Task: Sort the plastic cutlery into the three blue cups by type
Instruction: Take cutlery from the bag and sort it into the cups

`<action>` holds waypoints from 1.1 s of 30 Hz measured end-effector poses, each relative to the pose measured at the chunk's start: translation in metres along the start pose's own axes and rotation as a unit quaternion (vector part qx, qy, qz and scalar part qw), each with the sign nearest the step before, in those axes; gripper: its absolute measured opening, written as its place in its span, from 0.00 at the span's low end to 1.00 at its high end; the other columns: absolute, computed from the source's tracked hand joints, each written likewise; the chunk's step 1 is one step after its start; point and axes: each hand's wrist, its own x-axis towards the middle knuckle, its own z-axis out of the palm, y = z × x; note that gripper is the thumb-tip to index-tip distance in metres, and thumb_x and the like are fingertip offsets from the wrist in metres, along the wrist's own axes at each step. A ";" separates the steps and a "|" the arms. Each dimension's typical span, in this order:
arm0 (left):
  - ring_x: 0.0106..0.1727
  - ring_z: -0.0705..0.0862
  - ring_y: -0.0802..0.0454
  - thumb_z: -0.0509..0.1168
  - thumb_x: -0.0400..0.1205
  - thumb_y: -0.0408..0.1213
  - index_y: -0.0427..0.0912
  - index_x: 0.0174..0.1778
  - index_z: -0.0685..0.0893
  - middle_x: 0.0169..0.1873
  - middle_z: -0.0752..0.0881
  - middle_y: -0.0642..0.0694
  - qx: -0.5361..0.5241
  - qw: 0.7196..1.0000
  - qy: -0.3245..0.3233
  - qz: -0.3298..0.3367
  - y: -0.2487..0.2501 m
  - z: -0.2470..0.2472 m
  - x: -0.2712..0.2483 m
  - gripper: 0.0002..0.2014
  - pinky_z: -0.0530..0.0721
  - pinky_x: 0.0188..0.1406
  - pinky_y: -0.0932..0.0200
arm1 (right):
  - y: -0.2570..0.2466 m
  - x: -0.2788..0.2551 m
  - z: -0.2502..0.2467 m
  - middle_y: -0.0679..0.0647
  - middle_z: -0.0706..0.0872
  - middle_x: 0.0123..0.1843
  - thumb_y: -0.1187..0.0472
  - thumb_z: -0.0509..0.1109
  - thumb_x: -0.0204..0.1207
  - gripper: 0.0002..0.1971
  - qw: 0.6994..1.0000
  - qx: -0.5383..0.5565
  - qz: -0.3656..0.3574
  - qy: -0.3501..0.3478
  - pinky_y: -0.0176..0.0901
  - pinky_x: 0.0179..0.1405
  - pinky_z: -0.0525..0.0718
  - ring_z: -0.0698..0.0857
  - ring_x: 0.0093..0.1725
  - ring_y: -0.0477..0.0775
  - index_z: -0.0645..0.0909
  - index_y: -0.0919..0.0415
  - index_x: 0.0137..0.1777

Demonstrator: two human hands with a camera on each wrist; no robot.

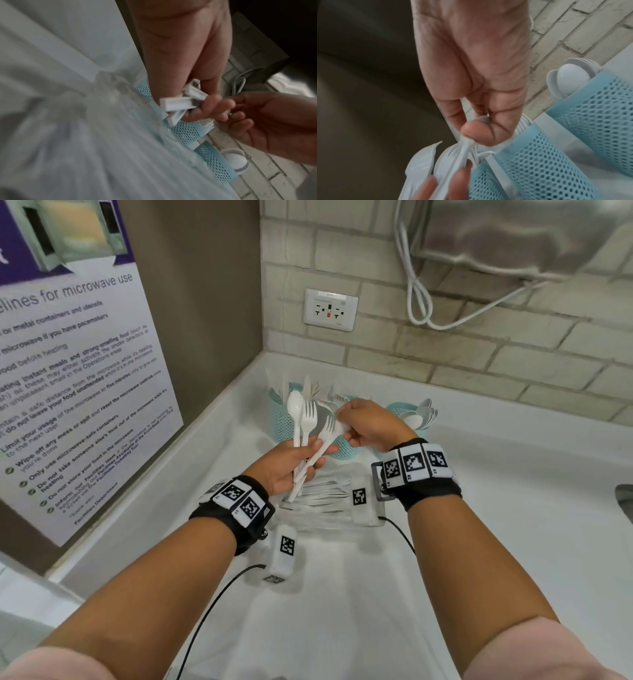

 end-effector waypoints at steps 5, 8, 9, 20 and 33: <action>0.19 0.69 0.64 0.59 0.85 0.41 0.38 0.49 0.79 0.37 0.85 0.47 0.074 0.995 0.052 0.029 -0.001 0.009 0.004 0.09 0.66 0.15 0.74 | 0.012 0.001 0.004 0.54 0.73 0.29 0.58 0.59 0.83 0.05 0.998 0.035 -0.010 0.046 0.38 0.25 0.71 0.71 0.27 0.48 0.70 0.58 0.47; 0.20 0.67 0.63 0.59 0.85 0.46 0.39 0.51 0.78 0.34 0.77 0.50 0.175 0.980 0.072 0.066 -0.004 0.013 0.005 0.13 0.64 0.16 0.72 | 0.013 0.000 0.006 0.54 0.77 0.36 0.65 0.53 0.82 0.07 0.998 0.033 -0.023 0.056 0.36 0.27 0.73 0.75 0.30 0.48 0.71 0.55 0.47; 0.21 0.67 0.62 0.59 0.84 0.48 0.39 0.51 0.78 0.33 0.75 0.50 0.206 0.973 0.077 0.072 -0.005 0.013 0.006 0.14 0.63 0.17 0.72 | 0.012 -0.001 0.007 0.53 0.78 0.39 0.66 0.51 0.82 0.09 0.997 0.030 -0.029 0.065 0.36 0.27 0.74 0.76 0.31 0.48 0.72 0.56 0.50; 0.44 0.82 0.47 0.58 0.83 0.54 0.35 0.57 0.80 0.43 0.85 0.44 0.535 0.812 0.145 0.184 -0.015 0.019 0.015 0.23 0.79 0.42 0.55 | 0.015 -0.007 0.013 0.54 0.80 0.53 0.47 0.64 0.80 0.20 0.993 -0.004 -0.074 0.093 0.39 0.33 0.83 0.83 0.45 0.53 0.72 0.61 0.64; 0.30 0.75 0.51 0.58 0.86 0.44 0.38 0.45 0.78 0.30 0.75 0.43 0.129 0.989 0.040 0.054 -0.005 0.021 0.004 0.12 0.76 0.25 0.64 | 0.029 0.000 0.008 0.49 0.78 0.47 0.71 0.63 0.80 0.15 0.980 0.073 -0.133 0.125 0.47 0.37 0.90 0.86 0.41 0.53 0.72 0.59 0.64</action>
